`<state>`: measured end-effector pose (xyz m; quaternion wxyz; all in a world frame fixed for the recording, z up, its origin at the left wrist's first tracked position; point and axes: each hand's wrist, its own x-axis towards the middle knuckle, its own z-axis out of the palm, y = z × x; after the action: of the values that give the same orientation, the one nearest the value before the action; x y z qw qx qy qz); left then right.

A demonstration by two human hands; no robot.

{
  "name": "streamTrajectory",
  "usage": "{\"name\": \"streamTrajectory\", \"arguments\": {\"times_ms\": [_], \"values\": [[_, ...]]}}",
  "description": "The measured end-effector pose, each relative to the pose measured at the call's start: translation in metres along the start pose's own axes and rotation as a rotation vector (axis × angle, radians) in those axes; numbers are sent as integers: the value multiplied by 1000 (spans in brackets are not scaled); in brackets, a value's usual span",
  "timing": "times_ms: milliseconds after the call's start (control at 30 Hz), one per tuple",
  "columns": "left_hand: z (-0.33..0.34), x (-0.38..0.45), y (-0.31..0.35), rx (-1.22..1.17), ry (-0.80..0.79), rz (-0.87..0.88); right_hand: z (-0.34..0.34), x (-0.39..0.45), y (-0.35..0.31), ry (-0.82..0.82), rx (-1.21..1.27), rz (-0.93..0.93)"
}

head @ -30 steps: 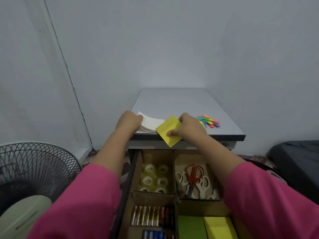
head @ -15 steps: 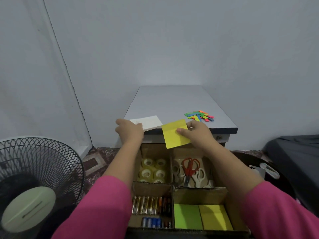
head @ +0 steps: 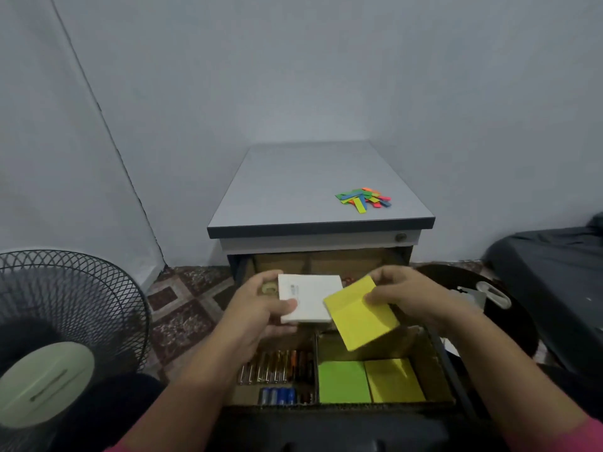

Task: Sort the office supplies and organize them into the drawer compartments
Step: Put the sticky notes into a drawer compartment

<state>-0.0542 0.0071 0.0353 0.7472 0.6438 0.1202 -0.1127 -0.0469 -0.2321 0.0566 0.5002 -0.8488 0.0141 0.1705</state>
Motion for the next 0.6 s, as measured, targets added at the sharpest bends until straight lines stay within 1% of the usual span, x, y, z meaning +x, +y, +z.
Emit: {"name": "streamTrajectory", "arguments": {"times_ms": [100,233,267,333,400,467,500,600], "values": [[0,-9,-11,37,-39,-9,-6,-19,20,-76,-50,156],[-2,-8,-10,35,-27,25,-17,-39,30,-40,-126,267],[-3,-7,-10,30,-27,30,-15,-41,32,-17,-186,296],[-3,-7,-10,28,-33,35,-9,-37,39,38,-411,336],[-4,-7,-10,37,-44,38,2,-30,44,103,-586,359],[-5,-7,-10,47,-56,45,13,-25,45,101,-700,375],[-5,-7,-10,50,-62,48,18,-23,45,92,-746,367],[-7,-7,-10,56,-76,60,27,-15,55,147,-810,312]]}}
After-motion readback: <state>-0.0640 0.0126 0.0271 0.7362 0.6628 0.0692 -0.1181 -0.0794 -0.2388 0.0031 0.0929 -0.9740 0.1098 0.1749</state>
